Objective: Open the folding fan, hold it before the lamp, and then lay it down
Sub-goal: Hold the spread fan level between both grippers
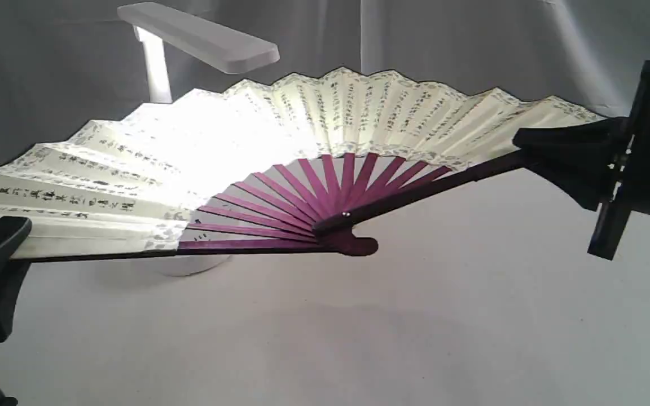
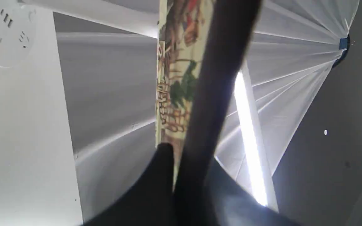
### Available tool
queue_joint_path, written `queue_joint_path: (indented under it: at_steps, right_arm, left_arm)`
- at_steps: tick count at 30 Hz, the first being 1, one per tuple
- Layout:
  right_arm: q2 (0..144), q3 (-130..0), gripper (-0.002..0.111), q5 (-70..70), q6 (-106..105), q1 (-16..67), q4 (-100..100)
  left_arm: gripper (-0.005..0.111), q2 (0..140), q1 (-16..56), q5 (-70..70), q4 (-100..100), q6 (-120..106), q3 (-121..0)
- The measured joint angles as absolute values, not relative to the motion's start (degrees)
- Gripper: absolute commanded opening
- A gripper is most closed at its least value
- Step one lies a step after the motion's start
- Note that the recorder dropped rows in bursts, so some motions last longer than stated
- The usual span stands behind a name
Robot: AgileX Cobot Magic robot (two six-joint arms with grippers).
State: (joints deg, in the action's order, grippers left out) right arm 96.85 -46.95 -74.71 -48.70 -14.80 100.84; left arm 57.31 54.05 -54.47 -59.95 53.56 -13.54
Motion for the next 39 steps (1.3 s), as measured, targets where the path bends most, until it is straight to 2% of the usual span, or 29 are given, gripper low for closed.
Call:
queue_joint_path:
  at_steps: [39]
  right_arm:
    - [96.0,-47.1,0.000,-74.7,-48.7,-14.8,101.0]
  left_arm:
    - [0.000,57.3,54.1,-54.9,-60.3,54.0,-13.5]
